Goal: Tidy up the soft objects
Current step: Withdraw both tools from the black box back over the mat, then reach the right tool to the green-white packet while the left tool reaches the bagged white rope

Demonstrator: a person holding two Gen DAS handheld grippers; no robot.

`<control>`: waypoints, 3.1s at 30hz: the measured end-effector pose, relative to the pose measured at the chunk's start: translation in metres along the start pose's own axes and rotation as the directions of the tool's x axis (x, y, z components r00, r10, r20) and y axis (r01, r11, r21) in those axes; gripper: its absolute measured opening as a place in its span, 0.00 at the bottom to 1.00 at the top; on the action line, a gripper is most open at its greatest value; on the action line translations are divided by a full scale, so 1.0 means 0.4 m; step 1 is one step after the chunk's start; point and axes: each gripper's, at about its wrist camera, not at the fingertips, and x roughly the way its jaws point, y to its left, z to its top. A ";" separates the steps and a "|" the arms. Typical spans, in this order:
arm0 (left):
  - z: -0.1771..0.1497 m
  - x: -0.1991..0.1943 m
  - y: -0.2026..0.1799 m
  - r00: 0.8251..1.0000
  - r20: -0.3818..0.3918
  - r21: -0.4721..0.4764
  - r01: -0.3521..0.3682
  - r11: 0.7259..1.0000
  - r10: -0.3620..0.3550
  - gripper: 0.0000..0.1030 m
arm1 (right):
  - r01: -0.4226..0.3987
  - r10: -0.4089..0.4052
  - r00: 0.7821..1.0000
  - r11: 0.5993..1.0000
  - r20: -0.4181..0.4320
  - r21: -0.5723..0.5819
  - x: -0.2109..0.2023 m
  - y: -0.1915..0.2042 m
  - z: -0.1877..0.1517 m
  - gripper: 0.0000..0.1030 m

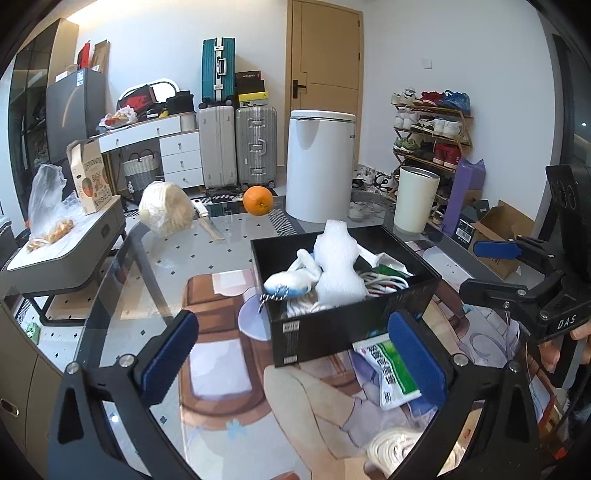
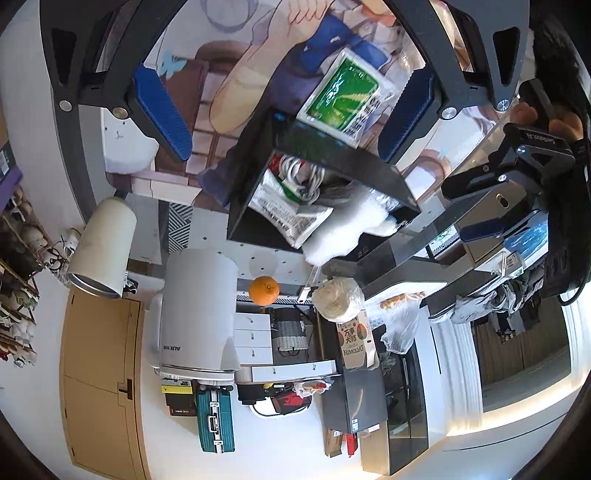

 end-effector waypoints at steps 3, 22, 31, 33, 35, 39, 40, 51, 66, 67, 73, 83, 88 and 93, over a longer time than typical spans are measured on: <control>-0.013 -0.020 -0.007 1.000 0.001 0.000 0.003 1.000 -0.003 1.00 | 0.001 -0.001 1.000 1.000 -0.002 -0.009 -0.015 0.016 -0.014 0.99; -0.107 -0.071 -0.060 0.999 -0.036 0.004 0.032 0.999 -0.032 1.00 | -0.024 0.021 0.998 0.998 -0.054 -0.053 -0.072 0.075 -0.110 0.99; -0.157 -0.084 -0.081 0.997 -0.076 -0.019 0.026 0.999 -0.028 1.00 | -0.017 0.014 0.997 0.999 -0.073 -0.037 -0.099 0.083 -0.173 0.99; -0.168 -0.086 -0.082 0.996 -0.085 -0.034 0.026 0.999 -0.029 1.00 | -0.011 0.008 0.997 0.999 -0.080 -0.038 -0.103 0.085 -0.188 0.99; -0.182 -0.087 -0.089 0.995 -0.094 -0.051 0.031 0.998 -0.036 1.00 | 0.000 -0.003 0.996 0.999 -0.084 -0.037 -0.105 0.083 -0.197 0.99; -0.199 -0.088 -0.116 0.993 -0.112 -0.034 0.034 0.999 -0.037 1.00 | 0.017 -0.020 0.996 0.999 -0.082 -0.030 -0.119 0.084 -0.212 0.99; -0.202 -0.089 -0.123 0.993 -0.113 -0.032 0.035 0.999 -0.039 1.00 | 0.023 -0.025 0.997 0.999 -0.079 -0.033 -0.123 0.084 -0.216 0.99; -0.206 -0.059 -0.191 0.988 -0.149 -0.061 0.035 0.997 -0.044 1.00 | 0.063 -0.065 0.996 0.998 -0.068 -0.030 -0.161 0.069 -0.238 0.99; -0.231 -0.008 -0.229 0.973 -0.231 -0.036 0.020 0.999 -0.028 1.00 | 0.085 -0.086 0.994 0.996 -0.069 -0.016 -0.165 0.049 -0.244 0.99; -0.232 -0.006 -0.226 0.971 -0.236 -0.031 0.019 0.999 -0.026 1.00 | 0.083 -0.084 0.994 0.996 -0.070 -0.015 -0.164 0.049 -0.244 0.99; -0.240 0.001 -0.181 0.965 -0.262 -0.041 -0.014 0.999 0.003 1.00 | 0.073 -0.074 0.994 0.997 -0.086 -0.014 -0.148 0.052 -0.249 0.99; -0.247 -0.001 -0.152 0.967 -0.253 -0.046 0.018 0.999 -0.029 0.99 | 0.055 -0.057 0.991 0.998 -0.123 -0.017 -0.106 0.071 -0.246 0.99; -0.253 -0.005 -0.147 0.970 -0.242 -0.012 -0.024 1.000 0.020 0.97 | 0.042 -0.041 0.987 0.999 -0.157 0.002 -0.069 0.078 -0.230 0.99; -0.251 -0.006 -0.113 0.968 -0.246 -0.036 -0.066 0.997 0.055 0.97 | 0.040 -0.031 0.982 0.998 -0.186 0.046 -0.017 0.077 -0.201 0.99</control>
